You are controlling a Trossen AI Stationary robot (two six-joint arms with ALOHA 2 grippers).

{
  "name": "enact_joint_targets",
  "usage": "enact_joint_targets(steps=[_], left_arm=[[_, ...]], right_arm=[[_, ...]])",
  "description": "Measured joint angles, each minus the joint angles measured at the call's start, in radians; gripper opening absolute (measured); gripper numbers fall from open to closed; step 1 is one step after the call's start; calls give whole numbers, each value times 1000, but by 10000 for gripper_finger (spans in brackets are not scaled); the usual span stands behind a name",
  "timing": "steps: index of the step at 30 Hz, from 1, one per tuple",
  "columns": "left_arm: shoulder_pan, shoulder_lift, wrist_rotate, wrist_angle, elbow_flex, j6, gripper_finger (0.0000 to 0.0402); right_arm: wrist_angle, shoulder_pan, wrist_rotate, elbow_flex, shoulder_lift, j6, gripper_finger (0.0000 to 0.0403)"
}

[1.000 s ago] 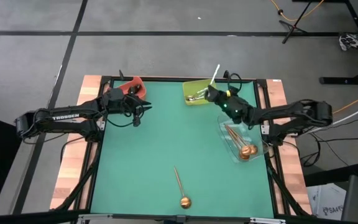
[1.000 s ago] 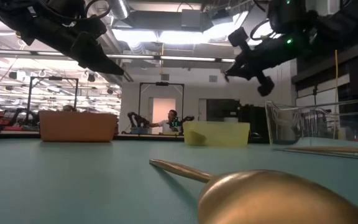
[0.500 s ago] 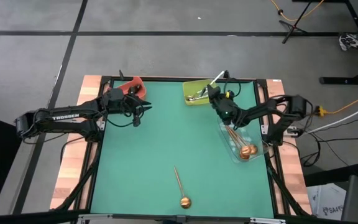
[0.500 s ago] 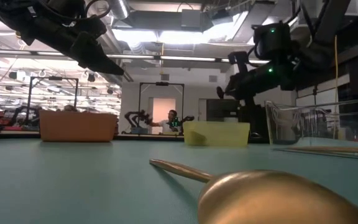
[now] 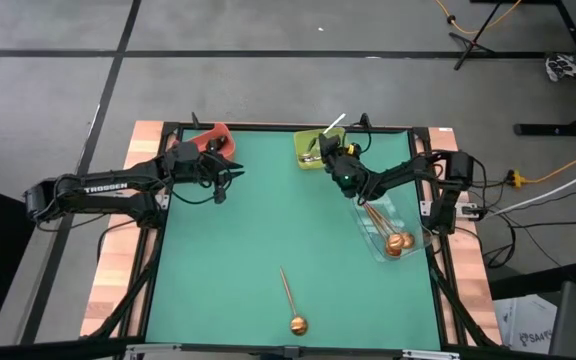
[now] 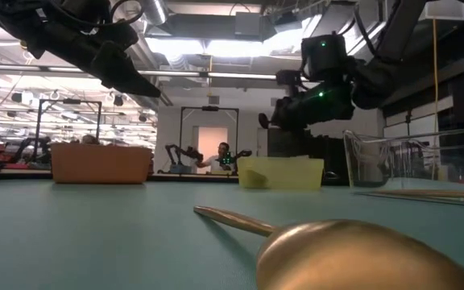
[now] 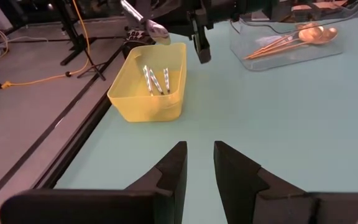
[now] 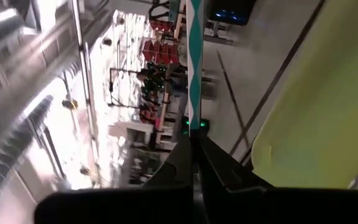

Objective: Sort silverware by color (type)
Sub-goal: Put the white and green spoon into the yellow bin

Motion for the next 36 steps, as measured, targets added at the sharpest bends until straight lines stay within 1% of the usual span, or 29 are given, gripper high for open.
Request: enact_joint_targets(steps=[3,6,8,15,24,28,36], left_arm=[[0,0,0,0,0,0,73],[0,0,0,0,0,0,73],[0,0,0,0,0,0,73],[0,0,0,0,0,0,73],[0,0,-2,0,0,0,73],[0,0,-18,0,0,0,73],[0,0,-29,0,0,0,73]], right_arm=[[-2,10,25,5,15,118,0],[-19,32,105,5,24,183,0],[-52,47,140,5,25,225,0],[-209,66,164,5,25,306,0],[-263,58,164,5,25,305,0],[-295,50,164,9,25,303,0],[-436,50,164,135,40,245,0]])
